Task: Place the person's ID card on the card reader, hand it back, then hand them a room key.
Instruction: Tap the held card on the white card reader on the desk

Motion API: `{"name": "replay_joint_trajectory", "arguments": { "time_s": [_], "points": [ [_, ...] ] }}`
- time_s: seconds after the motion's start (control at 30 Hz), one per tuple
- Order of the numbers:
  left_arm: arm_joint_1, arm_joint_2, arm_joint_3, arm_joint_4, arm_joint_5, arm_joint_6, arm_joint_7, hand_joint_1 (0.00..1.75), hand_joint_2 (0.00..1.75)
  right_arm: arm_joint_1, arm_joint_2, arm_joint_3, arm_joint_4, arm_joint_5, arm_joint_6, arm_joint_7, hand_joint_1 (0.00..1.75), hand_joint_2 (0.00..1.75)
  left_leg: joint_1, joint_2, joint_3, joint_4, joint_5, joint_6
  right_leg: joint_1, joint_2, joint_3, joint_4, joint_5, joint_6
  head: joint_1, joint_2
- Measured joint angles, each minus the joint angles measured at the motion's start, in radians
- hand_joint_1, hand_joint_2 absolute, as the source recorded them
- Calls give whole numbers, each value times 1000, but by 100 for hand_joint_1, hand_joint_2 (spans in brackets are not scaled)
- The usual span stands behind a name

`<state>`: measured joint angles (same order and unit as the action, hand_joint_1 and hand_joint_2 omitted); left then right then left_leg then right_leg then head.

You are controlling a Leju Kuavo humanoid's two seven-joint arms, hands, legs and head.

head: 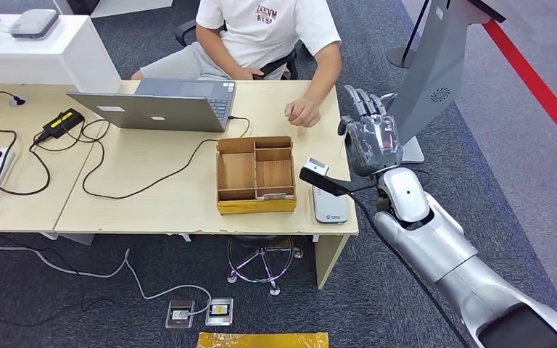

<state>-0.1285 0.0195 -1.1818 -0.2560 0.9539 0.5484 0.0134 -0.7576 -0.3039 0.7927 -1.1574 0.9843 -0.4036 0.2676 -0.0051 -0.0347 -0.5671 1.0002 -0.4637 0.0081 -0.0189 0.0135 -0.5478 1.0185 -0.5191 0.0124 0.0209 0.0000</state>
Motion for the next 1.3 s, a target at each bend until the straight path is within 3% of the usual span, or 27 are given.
{"name": "replay_joint_trajectory", "arguments": {
  "time_s": [0.47,0.93,1.3],
  "points": [
    [1,0,0,-1,4,6,0,0,0,97,1,46,53,-95,15,-32,175,175,0,1,0,0,0,0,0,1,0,0,0,0,0,0],
    [0,0,0,-1,4,2,0,0,0,101,23,87,157,-134,33,-48,175,175,0,1,0,0,0,0,0,1,0,0,0,0,0,0],
    [0,0,0,-1,4,-2,0,0,0,60,86,111,322,-136,41,-76,175,175,0,1,0,0,0,0,0,1,0,0,0,0,0,0]
  ]
}}
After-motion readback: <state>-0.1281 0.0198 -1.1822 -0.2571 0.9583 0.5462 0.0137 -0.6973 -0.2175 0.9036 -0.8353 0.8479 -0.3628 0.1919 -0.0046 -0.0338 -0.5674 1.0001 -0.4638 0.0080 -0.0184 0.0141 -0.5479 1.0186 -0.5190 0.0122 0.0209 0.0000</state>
